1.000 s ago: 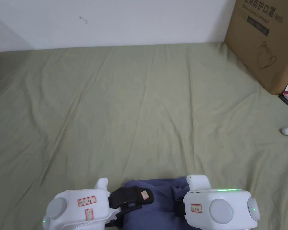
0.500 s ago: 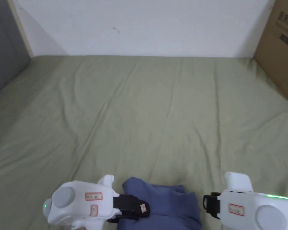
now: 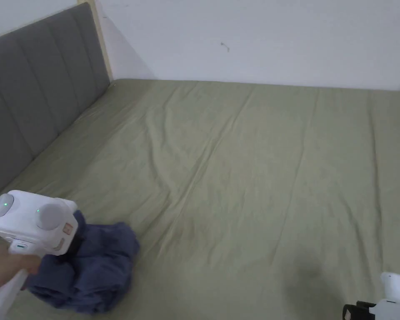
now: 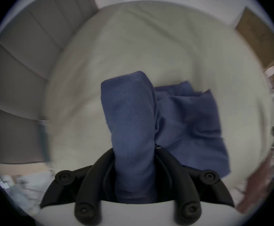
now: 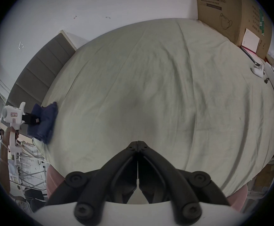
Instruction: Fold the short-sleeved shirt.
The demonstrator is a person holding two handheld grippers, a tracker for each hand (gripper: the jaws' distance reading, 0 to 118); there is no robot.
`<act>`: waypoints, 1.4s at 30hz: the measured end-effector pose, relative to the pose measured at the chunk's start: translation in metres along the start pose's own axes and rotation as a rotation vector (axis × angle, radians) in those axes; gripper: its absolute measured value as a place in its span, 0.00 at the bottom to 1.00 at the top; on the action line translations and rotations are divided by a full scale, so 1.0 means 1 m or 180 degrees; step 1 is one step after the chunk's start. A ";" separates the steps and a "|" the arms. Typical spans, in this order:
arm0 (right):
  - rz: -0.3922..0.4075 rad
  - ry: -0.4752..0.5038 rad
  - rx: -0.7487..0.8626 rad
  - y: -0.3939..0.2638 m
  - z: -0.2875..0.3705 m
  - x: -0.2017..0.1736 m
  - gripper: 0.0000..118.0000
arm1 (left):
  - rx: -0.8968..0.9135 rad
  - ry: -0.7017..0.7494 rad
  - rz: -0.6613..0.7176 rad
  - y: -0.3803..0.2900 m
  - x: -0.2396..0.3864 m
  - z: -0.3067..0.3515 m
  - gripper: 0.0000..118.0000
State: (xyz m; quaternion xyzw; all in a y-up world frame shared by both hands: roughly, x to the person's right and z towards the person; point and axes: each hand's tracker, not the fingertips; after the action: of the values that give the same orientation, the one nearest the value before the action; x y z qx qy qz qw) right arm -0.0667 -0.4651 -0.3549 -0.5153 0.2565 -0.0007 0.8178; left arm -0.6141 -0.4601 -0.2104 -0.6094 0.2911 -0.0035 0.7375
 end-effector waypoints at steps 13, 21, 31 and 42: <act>0.0038 -0.0068 -0.0188 -0.002 -0.017 0.003 0.00 | 0.0146 0.0635 0.0170 0.007 -0.049 -0.020 0.82; -0.0006 0.0033 -0.0051 0.001 -0.002 0.007 0.00 | 0.0703 -0.0328 0.0704 -0.014 -0.021 0.069 0.00; 0.0396 -0.0201 0.0732 0.023 0.071 -0.011 0.00 | 0.1854 -0.0650 0.0817 -0.047 0.067 0.211 0.00; 0.0774 -0.0771 0.2079 0.061 0.186 -0.052 0.00 | 0.3187 -0.0489 0.0874 -0.089 0.146 0.332 0.00</act>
State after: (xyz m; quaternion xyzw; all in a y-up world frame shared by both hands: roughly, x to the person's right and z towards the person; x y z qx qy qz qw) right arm -0.0502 -0.2657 -0.3217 -0.1892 0.2035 0.0757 0.9576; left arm -0.3176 -0.2380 -0.1635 -0.1371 0.2760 -0.0009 0.9513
